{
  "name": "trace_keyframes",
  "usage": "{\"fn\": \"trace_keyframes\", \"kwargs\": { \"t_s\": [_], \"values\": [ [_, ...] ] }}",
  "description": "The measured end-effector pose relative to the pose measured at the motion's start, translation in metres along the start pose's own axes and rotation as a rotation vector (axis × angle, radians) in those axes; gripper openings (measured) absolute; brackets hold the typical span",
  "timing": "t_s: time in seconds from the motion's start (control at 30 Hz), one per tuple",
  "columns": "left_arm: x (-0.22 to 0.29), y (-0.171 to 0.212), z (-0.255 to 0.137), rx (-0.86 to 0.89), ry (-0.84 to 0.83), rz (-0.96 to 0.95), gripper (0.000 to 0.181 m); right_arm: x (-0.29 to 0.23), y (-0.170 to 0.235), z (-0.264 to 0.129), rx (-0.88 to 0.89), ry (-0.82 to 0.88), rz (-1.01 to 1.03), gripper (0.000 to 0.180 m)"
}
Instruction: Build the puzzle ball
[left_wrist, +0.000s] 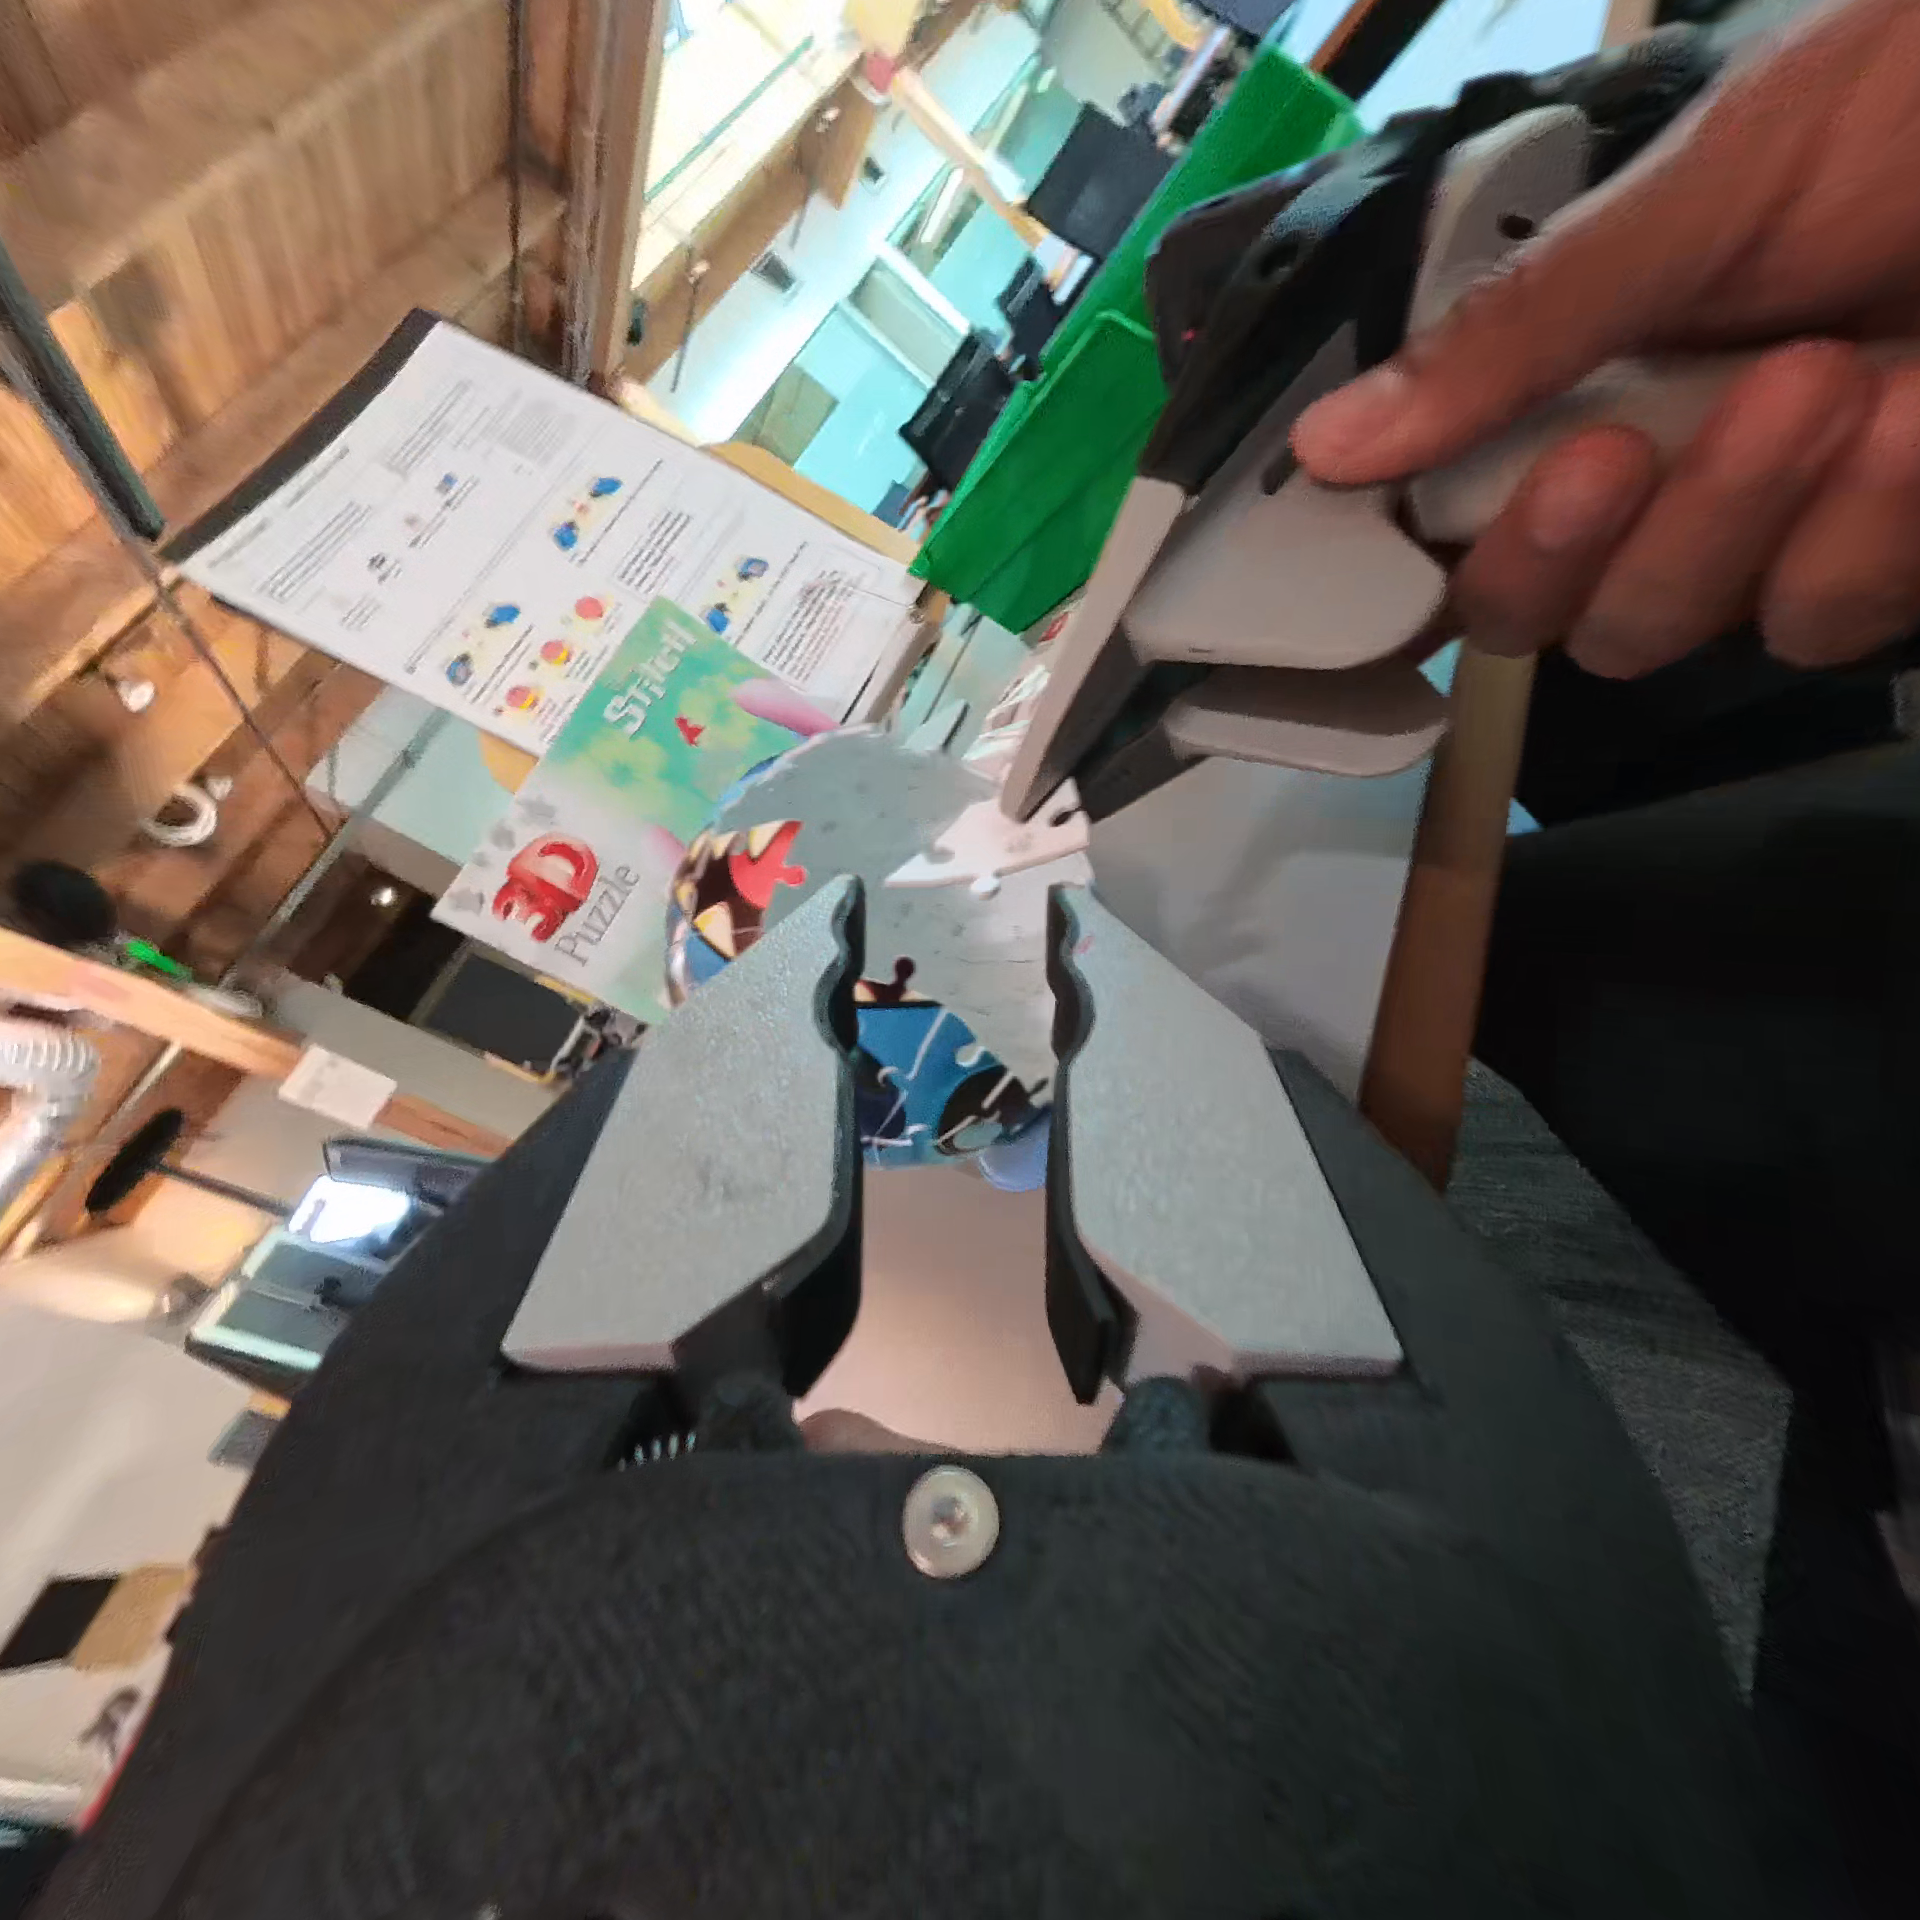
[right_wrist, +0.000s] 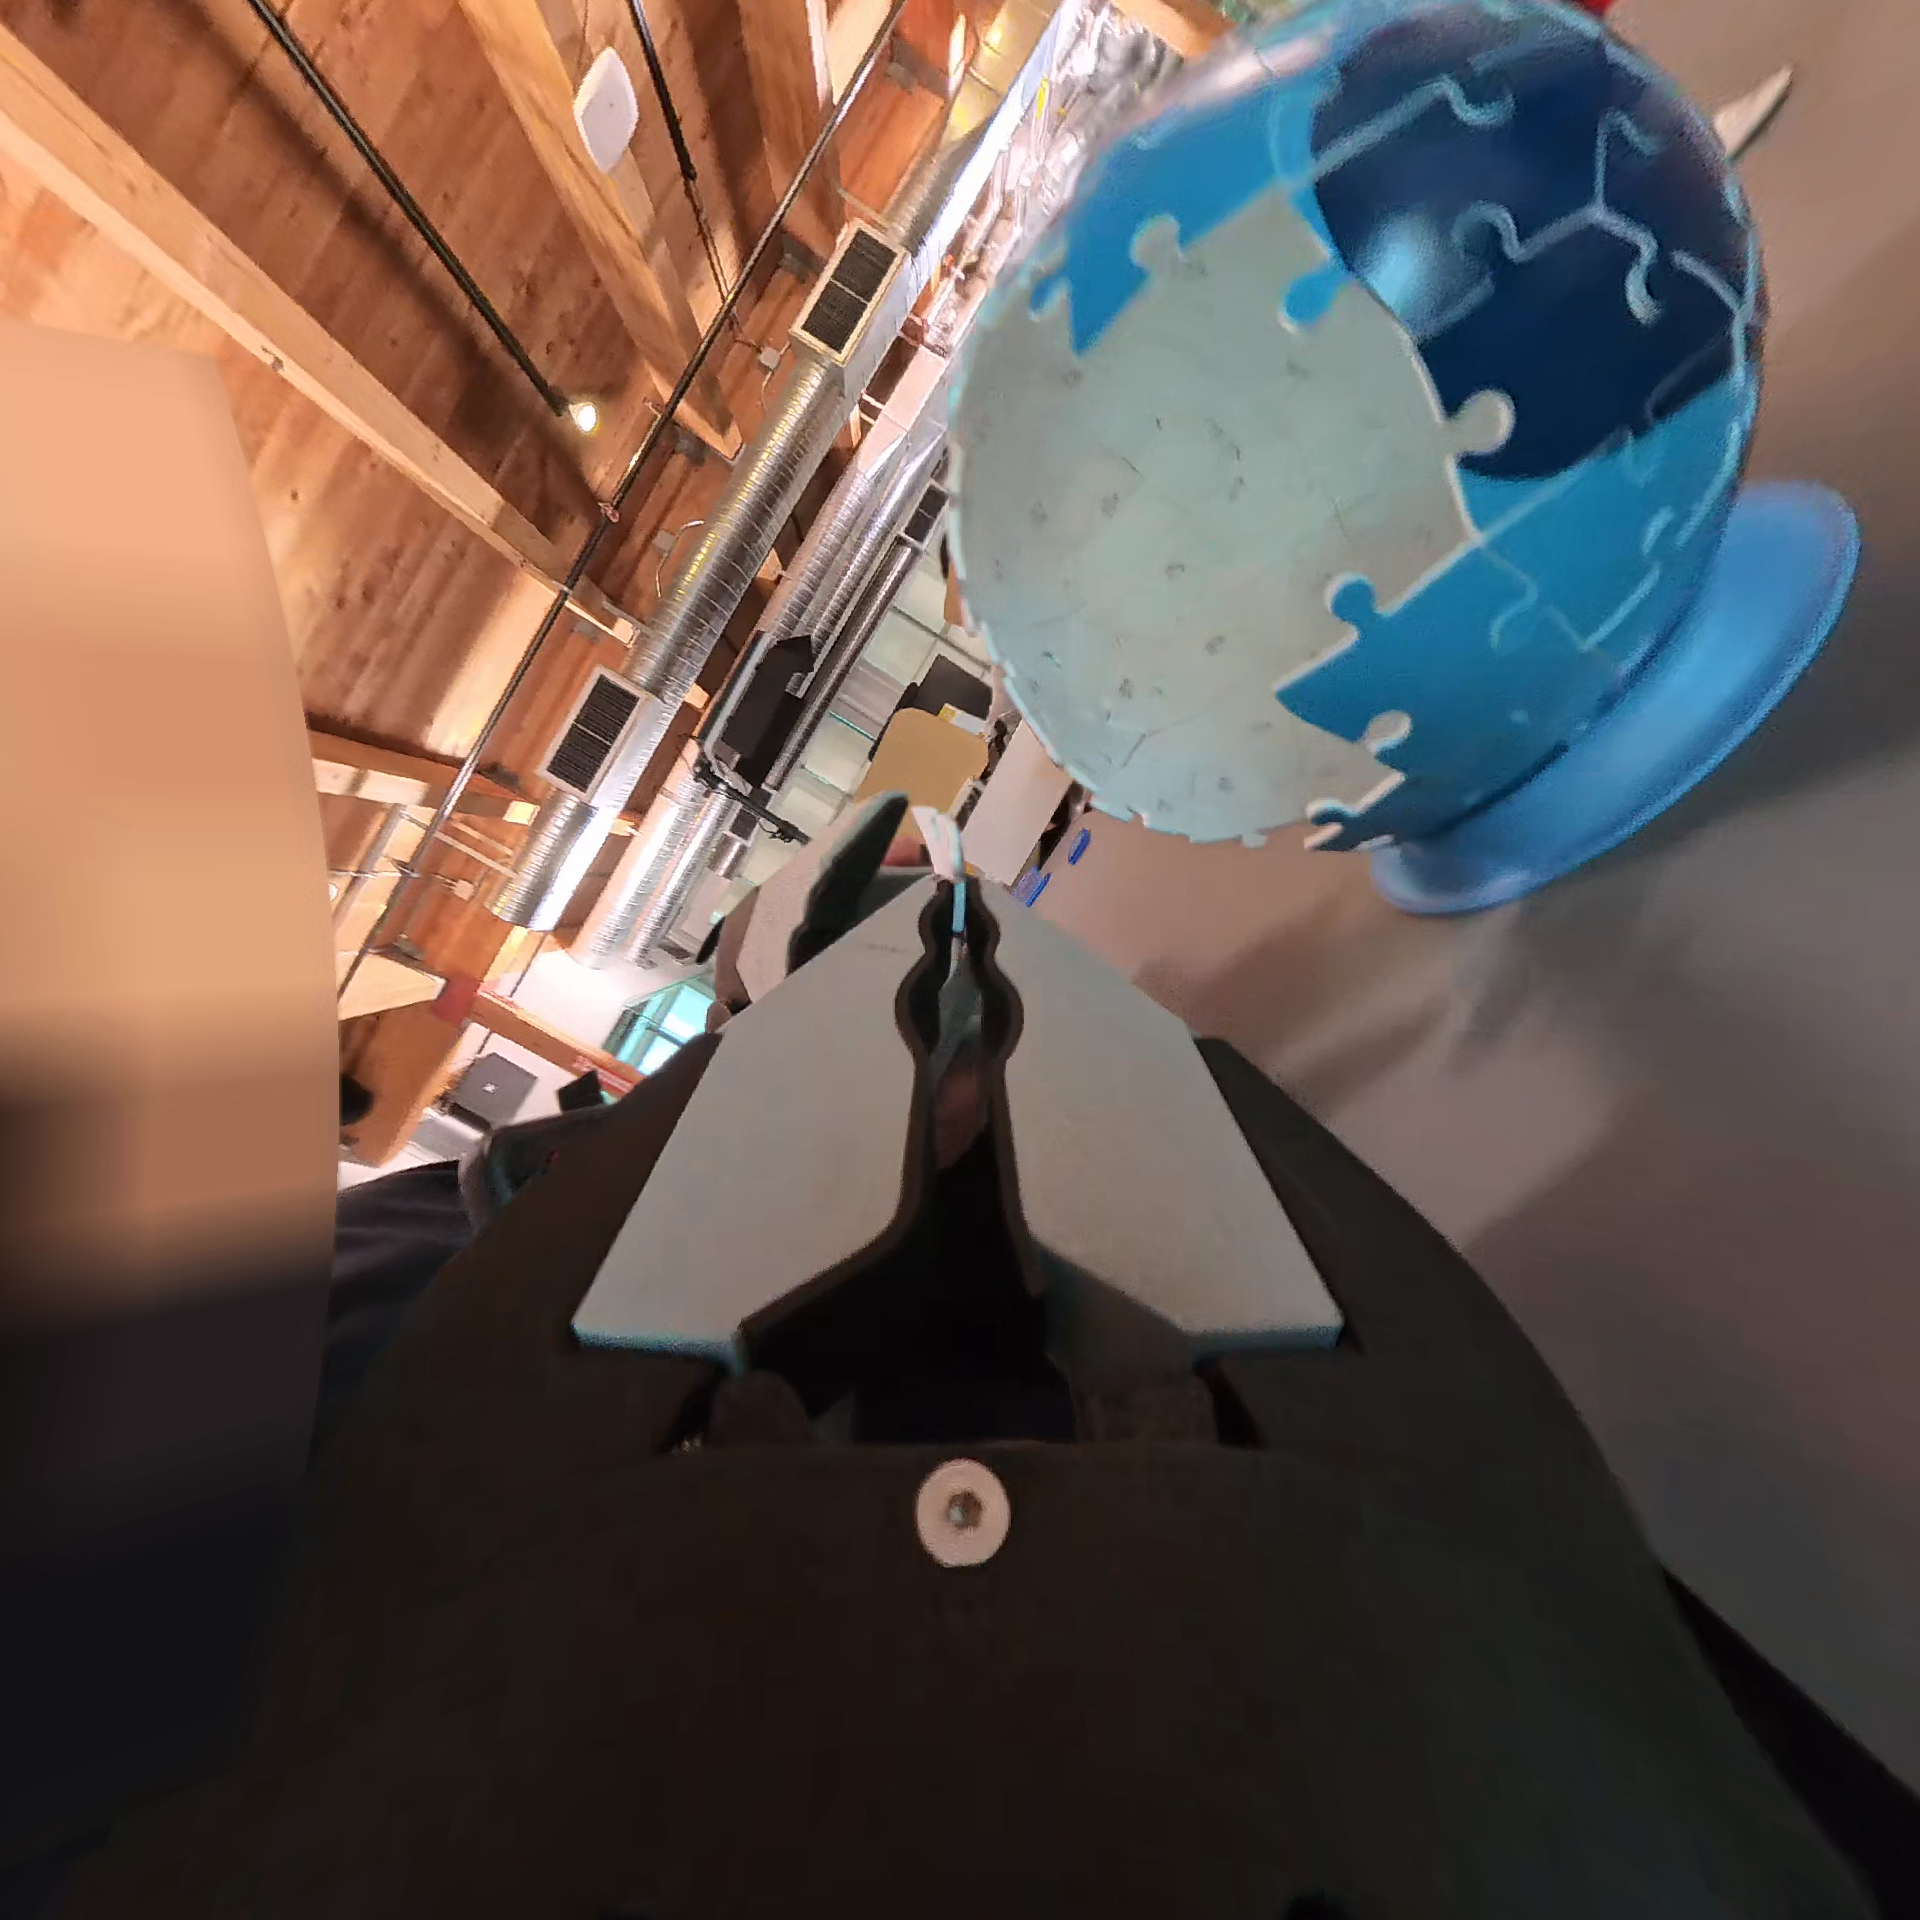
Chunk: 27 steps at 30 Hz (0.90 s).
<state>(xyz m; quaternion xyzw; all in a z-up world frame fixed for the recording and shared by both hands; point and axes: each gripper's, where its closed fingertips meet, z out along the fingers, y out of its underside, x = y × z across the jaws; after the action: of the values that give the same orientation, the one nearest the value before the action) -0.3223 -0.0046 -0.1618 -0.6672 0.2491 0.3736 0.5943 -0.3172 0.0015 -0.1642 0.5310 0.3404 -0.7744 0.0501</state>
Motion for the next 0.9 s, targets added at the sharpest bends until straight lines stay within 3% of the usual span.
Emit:
{"fn": "trace_keyframes", "kwargs": {
  "t_s": [0.3,0.53,0.77,0.9],
  "values": [
    [0.024,0.002,-0.003,0.044,0.073,0.174,0.013,0.005,0.02,0.008,-0.067,0.007,0.072,0.0],
    [0.026,0.005,-0.005,0.064,0.142,0.128,0.005,0.012,0.024,0.006,-0.103,0.034,0.021,0.003],
    [0.022,0.014,-0.007,0.094,0.206,0.059,0.0,0.007,0.019,-0.007,-0.188,0.03,-0.194,0.014],
    [0.02,0.019,-0.006,0.11,0.239,-0.018,0.0,0.008,-0.017,-0.034,-0.17,0.072,-0.388,0.016]
  ]
}}
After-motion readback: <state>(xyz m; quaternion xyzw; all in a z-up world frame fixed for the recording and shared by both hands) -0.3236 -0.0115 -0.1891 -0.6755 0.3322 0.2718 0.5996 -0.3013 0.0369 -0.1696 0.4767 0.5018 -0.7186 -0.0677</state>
